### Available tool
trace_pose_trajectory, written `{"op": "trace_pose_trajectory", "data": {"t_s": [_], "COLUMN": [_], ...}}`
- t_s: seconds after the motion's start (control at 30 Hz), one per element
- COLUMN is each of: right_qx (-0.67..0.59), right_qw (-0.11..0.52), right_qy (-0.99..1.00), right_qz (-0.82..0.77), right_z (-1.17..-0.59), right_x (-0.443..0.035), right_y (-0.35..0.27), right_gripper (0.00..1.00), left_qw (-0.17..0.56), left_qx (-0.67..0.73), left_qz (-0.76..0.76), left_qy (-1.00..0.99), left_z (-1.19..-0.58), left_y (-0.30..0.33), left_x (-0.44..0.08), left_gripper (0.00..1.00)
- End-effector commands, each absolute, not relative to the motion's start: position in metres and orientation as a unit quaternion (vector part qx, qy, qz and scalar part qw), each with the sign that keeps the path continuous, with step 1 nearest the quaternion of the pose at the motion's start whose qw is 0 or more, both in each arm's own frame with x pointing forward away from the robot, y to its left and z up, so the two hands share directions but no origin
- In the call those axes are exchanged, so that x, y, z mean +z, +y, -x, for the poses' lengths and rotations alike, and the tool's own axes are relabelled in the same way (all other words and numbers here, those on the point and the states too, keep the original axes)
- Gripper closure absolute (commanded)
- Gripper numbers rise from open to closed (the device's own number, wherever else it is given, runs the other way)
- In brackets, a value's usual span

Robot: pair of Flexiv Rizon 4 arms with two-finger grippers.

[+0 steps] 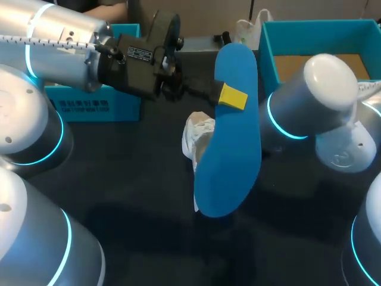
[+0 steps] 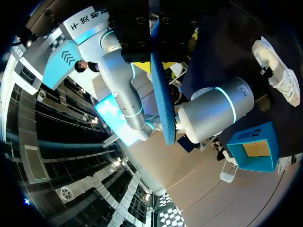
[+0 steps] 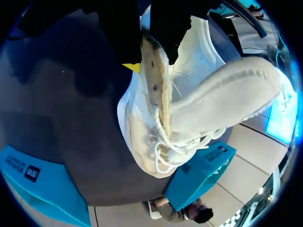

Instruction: Take the shoe out of the shoebox, open the shoe tongue, remove and reinsert the insole, then place the shoe into the shoebox

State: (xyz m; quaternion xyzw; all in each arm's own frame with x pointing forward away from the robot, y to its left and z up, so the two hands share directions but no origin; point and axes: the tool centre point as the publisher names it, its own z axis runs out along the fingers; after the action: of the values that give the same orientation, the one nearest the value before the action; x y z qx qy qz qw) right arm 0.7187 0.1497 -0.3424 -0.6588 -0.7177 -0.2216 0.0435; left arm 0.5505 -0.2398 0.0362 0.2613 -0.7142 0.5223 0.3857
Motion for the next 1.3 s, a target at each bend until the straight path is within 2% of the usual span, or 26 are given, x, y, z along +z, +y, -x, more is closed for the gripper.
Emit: {"op": "trace_pose_trajectory", "data": {"t_s": [0.03,0.7,0.73,0.77,0.8,0.87,0.93,0.97,1.3], "right_qx": [-0.224,-0.223,-0.223,-0.225,-0.226,-0.228,-0.231,-0.234,-0.279], "right_qw": [0.049,0.081,0.081,0.083,0.083,0.087,0.093,0.096,0.157], "right_qy": [-0.715,-0.71,-0.711,-0.711,-0.711,-0.711,-0.713,-0.713,-0.689], "right_qz": [0.66,0.663,0.662,0.661,0.66,0.659,0.655,0.654,0.65], "right_z": [-0.723,-0.713,-0.713,-0.713,-0.713,-0.713,-0.713,-0.713,-0.701], "right_x": [-0.35,-0.399,-0.4,-0.4,-0.401,-0.402,-0.398,-0.394,-0.349], "right_y": [0.152,0.152,0.151,0.151,0.15,0.149,0.149,0.149,0.142], "right_gripper": [1.0,1.0,0.93,0.61,0.53,0.5,0.06,0.0,0.0], "left_qw": [0.386,0.386,0.386,0.386,0.386,0.386,0.386,0.386,0.386], "left_qx": [0.52,0.52,0.52,0.52,0.52,0.52,0.52,0.52,0.52], "left_qz": [-0.261,-0.261,-0.261,-0.261,-0.261,-0.261,-0.261,-0.261,-0.261], "left_qy": [-0.716,-0.716,-0.716,-0.716,-0.716,-0.716,-0.716,-0.716,-0.716], "left_z": [-0.552,-0.552,-0.552,-0.552,-0.552,-0.552,-0.552,-0.552,-0.552], "left_y": [-0.243,-0.243,-0.243,-0.243,-0.243,-0.243,-0.243,-0.243,-0.243], "left_x": [0.037,0.037,0.037,0.037,0.037,0.037,0.037,0.037,0.037], "left_gripper": [1.0,1.0,1.0,1.0,1.0,1.0,1.0,1.0,1.0]}}
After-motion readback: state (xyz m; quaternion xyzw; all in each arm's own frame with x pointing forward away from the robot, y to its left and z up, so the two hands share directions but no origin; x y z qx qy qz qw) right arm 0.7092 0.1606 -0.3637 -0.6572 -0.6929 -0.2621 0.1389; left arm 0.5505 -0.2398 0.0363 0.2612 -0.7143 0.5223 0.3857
